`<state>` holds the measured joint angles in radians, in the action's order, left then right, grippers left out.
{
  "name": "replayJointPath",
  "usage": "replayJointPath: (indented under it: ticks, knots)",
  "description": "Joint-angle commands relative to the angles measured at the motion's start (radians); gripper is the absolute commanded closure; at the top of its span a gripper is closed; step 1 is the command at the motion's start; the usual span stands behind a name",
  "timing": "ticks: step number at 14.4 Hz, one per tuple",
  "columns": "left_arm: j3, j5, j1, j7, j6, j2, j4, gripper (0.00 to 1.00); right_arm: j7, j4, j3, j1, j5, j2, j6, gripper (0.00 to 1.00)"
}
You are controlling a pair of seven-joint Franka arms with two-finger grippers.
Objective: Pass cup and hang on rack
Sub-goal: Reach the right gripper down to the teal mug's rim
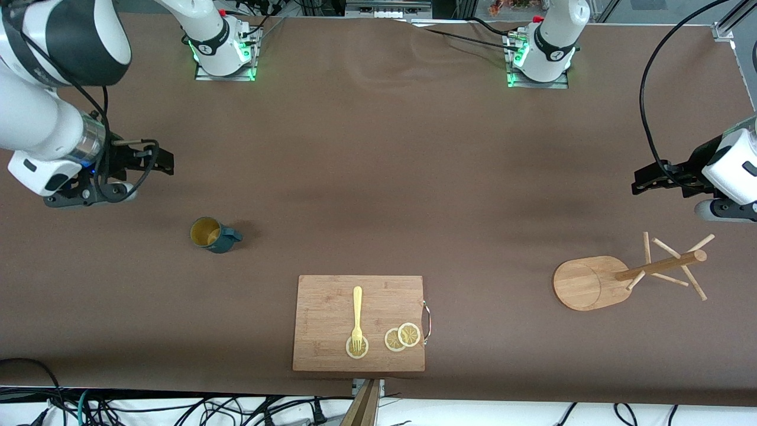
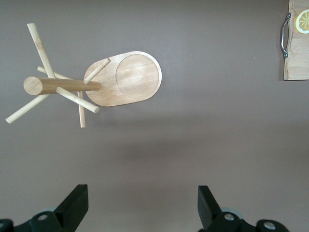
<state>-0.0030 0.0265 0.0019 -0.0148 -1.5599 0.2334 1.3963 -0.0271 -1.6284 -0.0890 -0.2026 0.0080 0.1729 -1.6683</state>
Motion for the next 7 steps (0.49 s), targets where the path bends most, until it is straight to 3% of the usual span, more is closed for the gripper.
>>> replayJointPath:
  ticks: [1,7]
  knots:
    - [-0.005,0.016,0.007,-0.001,0.015,0.020,-0.037,0.00,-0.042,-0.158,-0.029,-0.003,-0.014,-0.047,-0.140,0.00]
    - [-0.005,0.016,0.009,-0.001,0.015,0.023,-0.037,0.00,-0.059,-0.390,-0.038,0.005,-0.014,-0.015,-0.497,0.00]
